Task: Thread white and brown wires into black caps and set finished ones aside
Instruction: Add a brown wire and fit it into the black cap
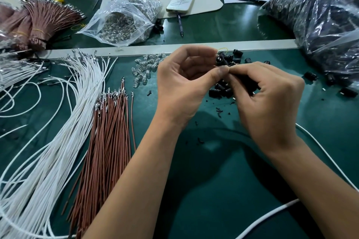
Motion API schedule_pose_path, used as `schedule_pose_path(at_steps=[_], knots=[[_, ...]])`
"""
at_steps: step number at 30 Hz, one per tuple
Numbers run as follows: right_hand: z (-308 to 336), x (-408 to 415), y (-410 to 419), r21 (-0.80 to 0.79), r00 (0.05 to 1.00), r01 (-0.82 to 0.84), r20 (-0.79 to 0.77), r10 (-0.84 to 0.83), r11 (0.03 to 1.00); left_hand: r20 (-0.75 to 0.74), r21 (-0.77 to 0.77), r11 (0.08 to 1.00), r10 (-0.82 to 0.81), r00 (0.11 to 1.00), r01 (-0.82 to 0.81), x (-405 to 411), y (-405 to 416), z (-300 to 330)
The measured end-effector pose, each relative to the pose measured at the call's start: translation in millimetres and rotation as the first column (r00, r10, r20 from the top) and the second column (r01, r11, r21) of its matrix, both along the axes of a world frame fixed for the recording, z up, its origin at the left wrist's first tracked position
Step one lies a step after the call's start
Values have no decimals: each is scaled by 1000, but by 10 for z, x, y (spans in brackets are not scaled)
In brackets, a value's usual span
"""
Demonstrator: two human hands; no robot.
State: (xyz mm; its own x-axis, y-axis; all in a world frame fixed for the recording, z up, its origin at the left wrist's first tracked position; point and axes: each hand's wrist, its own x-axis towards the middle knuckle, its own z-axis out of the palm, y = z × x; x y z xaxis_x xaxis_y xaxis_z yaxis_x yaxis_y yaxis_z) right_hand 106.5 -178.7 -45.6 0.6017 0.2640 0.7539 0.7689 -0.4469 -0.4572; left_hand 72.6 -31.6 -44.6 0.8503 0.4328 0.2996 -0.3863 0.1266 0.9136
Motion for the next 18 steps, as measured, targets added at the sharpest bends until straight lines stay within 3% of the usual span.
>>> schedule_pose_path(at_steps=[12, 15, 18], knots=[[-42, 69, 14, -39, 989, -138, -51, 136, 990, -1, 1, 1000, -31, 1000, 31, -25, 26, 26], [-66, 112, 0, 36, 959, -215, -182, 218, 976, -10, 46, 998, -33, 999, 34, -18, 51, 26], [-65, 136, -15, 243, 837, -317, -383, 391, 917, -38, 43, 996, -75, 996, 77, -27, 68, 24]])
